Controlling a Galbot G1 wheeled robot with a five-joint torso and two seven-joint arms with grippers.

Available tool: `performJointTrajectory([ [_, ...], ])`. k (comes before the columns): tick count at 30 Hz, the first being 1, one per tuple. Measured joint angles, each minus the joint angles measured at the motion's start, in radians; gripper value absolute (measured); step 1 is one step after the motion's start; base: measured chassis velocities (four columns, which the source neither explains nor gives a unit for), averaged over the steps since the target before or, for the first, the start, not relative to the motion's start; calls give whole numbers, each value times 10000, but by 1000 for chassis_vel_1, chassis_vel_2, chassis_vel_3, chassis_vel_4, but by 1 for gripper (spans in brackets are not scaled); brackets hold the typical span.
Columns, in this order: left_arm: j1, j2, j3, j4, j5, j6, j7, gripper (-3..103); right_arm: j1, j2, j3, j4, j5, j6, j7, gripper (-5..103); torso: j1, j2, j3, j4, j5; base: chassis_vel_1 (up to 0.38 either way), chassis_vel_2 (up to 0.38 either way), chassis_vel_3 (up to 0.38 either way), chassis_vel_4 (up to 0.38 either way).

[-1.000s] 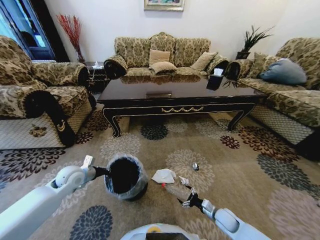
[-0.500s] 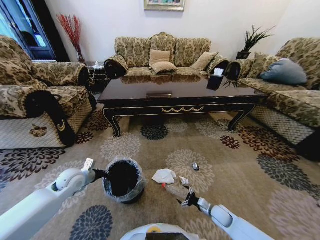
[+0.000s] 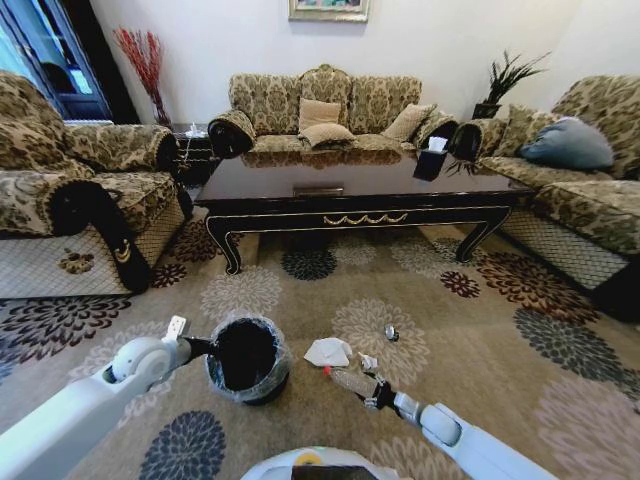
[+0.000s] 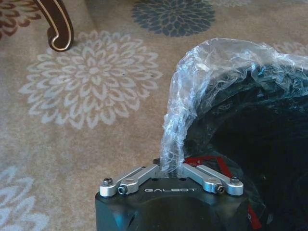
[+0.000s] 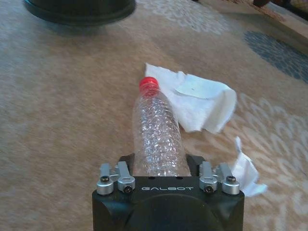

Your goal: Move to the front of the table and pick up the trash from the floor, then place it into the trash bin.

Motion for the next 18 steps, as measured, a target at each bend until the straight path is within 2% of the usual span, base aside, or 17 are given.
performJointTrajectory([
  [4,82,-64,-151,-8,-79,0,-81,0,-165,39,12,59,-90,-17,1,41,0,1,-1,0,-2,0,0,0,0],
  [6,96,-65,-188,-22,-116,0,-92,0,-183,70,29,-2,-130,12,2,41,0,0,-1,0,0,0,0,0,0],
  [9,112,-82,-247,-53,-242,0,-148,0,-203,100,86,-79,-221,86,1,30,-1,1,-1,1,-1,0,0,0,0],
  [10,112,-82,-247,-53,-242,0,-148,0,-203,100,86,-79,-221,86,1,30,-1,1,-1,1,-1,0,0,0,0],
  [13,111,-133,-224,-51,-226,0,-249,0,-322,43,276,56,-196,80,17,20,-1,1,-1,2,4,0,0,0,0],
  [15,105,-149,-205,-43,-181,0,-263,0,-364,34,342,93,-185,79,36,20,0,1,0,2,3,0,0,0,0],
  [18,88,-268,-157,-14,-94,0,-325,0,-829,-62,1000,634,89,91,204,19,0,0,0,1,4,0,0,0,0],
])
